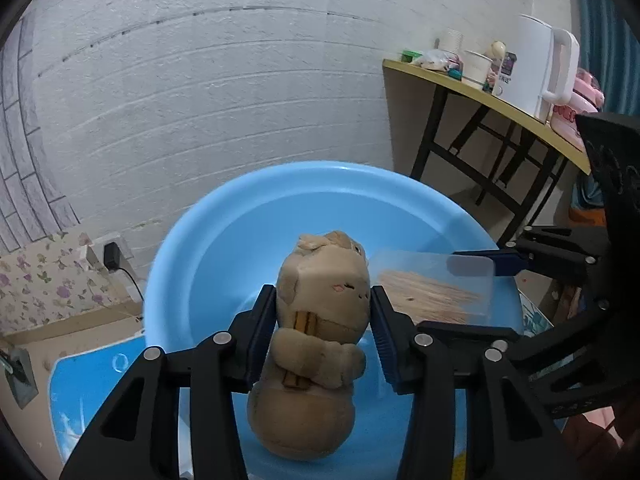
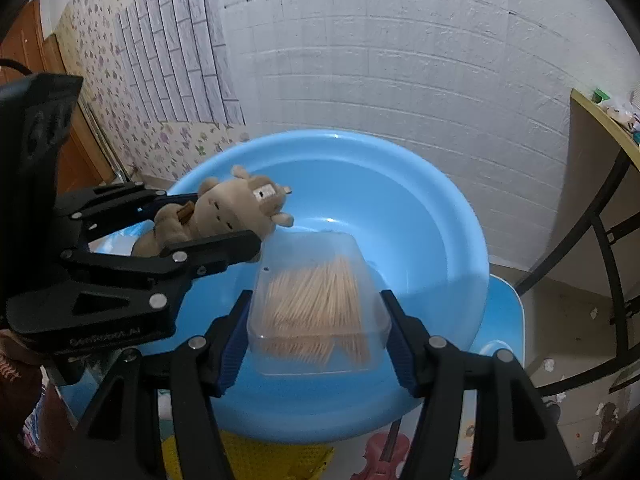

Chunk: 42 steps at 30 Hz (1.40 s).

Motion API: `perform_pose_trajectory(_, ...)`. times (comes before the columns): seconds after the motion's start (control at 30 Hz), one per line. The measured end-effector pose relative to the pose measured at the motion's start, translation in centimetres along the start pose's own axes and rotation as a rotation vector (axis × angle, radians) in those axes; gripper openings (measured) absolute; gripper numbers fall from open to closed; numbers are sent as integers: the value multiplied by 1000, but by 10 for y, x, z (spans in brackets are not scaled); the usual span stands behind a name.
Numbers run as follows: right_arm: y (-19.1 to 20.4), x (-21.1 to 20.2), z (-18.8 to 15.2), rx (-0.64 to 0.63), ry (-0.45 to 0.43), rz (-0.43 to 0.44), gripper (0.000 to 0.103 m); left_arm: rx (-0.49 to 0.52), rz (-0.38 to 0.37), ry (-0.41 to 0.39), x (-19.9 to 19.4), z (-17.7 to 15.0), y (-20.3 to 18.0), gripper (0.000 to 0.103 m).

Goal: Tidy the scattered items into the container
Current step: 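Carry the bear and toothpick box over the blue basin with both grippers, then open both grippers to drop the bear and toothpick box into the basin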

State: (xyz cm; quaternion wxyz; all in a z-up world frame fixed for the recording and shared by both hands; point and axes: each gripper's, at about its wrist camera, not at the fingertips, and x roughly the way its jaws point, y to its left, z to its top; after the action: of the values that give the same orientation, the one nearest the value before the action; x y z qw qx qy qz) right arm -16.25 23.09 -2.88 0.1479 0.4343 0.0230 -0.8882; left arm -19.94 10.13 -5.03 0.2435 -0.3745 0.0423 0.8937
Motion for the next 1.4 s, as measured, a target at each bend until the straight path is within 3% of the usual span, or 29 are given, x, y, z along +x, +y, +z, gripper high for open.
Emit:
perform_pose_trajectory(0.3,9,6,-3,-22,41,-9,59,-55,13,1,-14,-13,11,53)
perform_pose_trajectory(0.4,8,6,-4,-3,56,-6,59,-82,5,-13,-26,-16,15,61)
perform_pose_trajectory(0.57,7,5,-5,-2,67,-26,60,-115,26,-34,-45,-24,16,62)
perform_pose_trajectory(0.77,12,-15,-10,11,56,-78,67,-172,52,-53,-69,-39,23,65)
perform_pose_trajectory(1.4,28,-78,-48,106,-21,-105,67,-263,164,-66,-147,-115,50,74)
